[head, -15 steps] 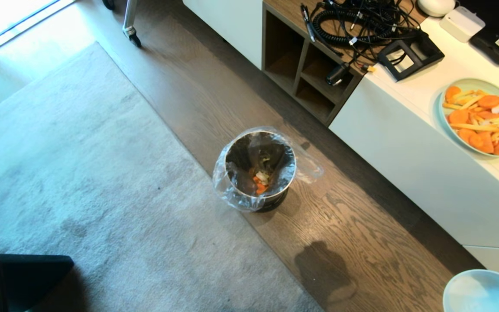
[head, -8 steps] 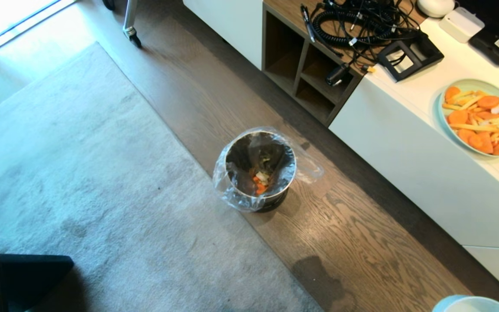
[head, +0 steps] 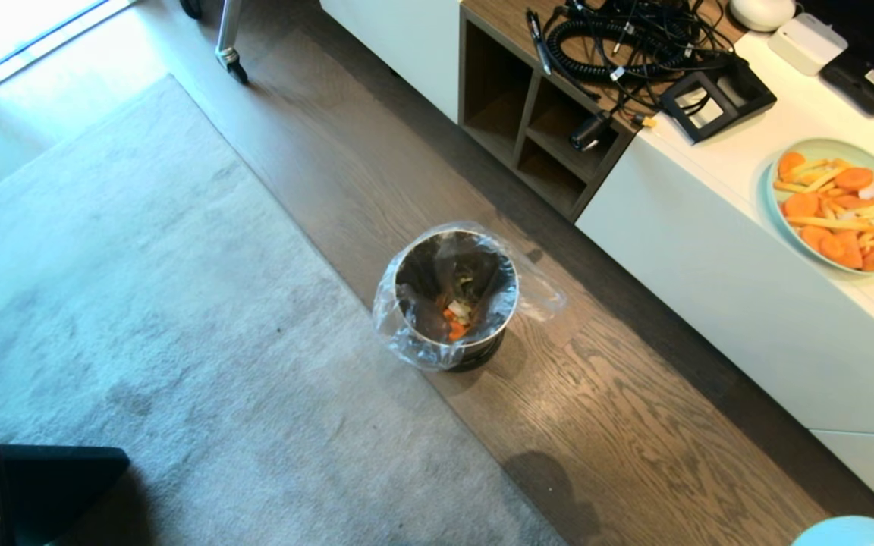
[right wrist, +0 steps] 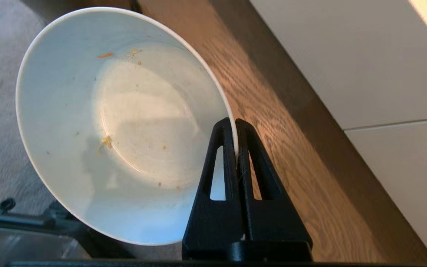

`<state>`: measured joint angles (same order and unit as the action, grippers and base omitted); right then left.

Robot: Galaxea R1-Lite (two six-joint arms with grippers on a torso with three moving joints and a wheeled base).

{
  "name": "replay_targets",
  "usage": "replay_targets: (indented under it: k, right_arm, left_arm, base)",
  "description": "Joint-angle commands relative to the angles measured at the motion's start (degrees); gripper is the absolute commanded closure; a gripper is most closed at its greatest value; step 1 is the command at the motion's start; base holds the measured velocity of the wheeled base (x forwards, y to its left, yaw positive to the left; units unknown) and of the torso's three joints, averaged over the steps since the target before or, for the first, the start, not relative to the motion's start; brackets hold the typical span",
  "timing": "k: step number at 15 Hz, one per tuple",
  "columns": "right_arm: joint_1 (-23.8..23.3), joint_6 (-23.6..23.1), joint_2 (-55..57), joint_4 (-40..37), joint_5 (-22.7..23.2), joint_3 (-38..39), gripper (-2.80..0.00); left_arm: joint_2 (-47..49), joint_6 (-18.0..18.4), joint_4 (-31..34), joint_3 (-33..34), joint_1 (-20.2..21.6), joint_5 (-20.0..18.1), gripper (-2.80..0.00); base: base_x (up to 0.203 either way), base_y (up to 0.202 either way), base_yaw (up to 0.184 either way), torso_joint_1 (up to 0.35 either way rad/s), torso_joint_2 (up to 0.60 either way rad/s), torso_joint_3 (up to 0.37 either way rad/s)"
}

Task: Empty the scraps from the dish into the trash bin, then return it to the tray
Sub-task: Put the bowl back to the table

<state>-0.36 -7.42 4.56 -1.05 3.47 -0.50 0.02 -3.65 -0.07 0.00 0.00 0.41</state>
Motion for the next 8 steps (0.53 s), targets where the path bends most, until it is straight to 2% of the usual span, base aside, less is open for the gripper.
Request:
replay_targets:
  k: [1, 4, 8]
  right_arm:
    - [0.36, 0.55, -4.48, 0.68, -0.05, 0.41, 0.00]
    - [0.36, 2.50, -4.56, 0.79, -0.22, 0.41, 0.00]
    - [0.36, 2.50, -4.48, 0.79, -0.22, 0.41, 0.00]
  left_arm:
    - [-0.02, -0.04, -0.01, 0.00, 0.00, 0.02, 0.00]
    - [-0.02, -0.04, -0.01, 0.00, 0.00, 0.02, 0.00]
    - [-0.02, -0.04, -0.01, 0.00, 0.00, 0.02, 0.00]
  base:
    - [0.000, 0.000, 0.000, 0.000, 0.00, 0.000]
    - [0.000, 0.000, 0.000, 0.000, 0.00, 0.000]
    - [0.000, 0.000, 0.000, 0.000, 0.00, 0.000]
